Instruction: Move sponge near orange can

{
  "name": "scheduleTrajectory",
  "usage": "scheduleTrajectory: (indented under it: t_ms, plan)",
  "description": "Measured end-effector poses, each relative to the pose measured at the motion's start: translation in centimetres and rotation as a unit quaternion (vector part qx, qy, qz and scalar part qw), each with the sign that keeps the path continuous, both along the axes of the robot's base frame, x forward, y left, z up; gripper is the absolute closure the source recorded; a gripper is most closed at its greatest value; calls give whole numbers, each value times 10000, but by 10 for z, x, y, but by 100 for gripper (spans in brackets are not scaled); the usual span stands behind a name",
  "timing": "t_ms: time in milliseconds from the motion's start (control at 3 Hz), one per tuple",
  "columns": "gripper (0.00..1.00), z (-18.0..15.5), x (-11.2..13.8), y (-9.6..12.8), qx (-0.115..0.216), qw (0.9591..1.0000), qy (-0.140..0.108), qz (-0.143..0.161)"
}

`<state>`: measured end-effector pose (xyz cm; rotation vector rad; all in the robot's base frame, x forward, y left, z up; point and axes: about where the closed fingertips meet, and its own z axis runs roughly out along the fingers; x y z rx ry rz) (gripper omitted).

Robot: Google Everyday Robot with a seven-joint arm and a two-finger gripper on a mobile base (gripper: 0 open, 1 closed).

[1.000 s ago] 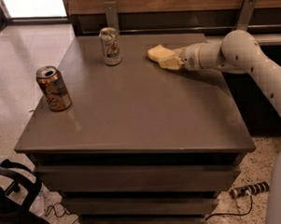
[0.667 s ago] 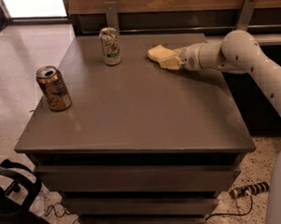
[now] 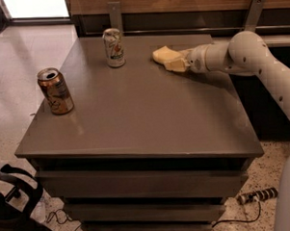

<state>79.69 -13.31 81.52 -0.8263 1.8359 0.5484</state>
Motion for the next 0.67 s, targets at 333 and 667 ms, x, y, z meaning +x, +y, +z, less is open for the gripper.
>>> scheduleTrajectory:
  t_ms: [333, 667]
  plan:
    - [100, 0, 0, 0, 0, 10000, 0, 0]
    - [100, 0, 0, 0, 0, 10000, -1, 1]
